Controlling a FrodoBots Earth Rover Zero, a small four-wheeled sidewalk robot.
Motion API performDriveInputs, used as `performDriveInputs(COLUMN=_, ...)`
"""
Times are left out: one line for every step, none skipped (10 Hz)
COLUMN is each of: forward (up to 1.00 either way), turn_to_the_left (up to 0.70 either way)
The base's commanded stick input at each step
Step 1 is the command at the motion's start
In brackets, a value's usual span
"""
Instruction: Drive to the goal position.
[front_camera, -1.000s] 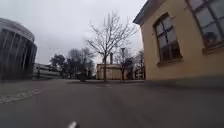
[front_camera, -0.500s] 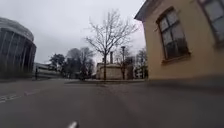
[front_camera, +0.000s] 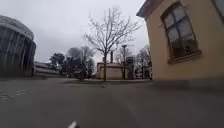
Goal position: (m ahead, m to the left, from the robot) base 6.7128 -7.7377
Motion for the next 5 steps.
performDriveInputs(forward=1.0, turn_to_the_left=0.0)
performDriveInputs(forward=1.0, turn_to_the_left=0.0)
performDriveInputs(forward=1.0, turn_to_the_left=0.0)
performDriveInputs(forward=1.0, turn_to_the_left=0.0)
performDriveInputs(forward=1.0, turn_to_the_left=0.0)
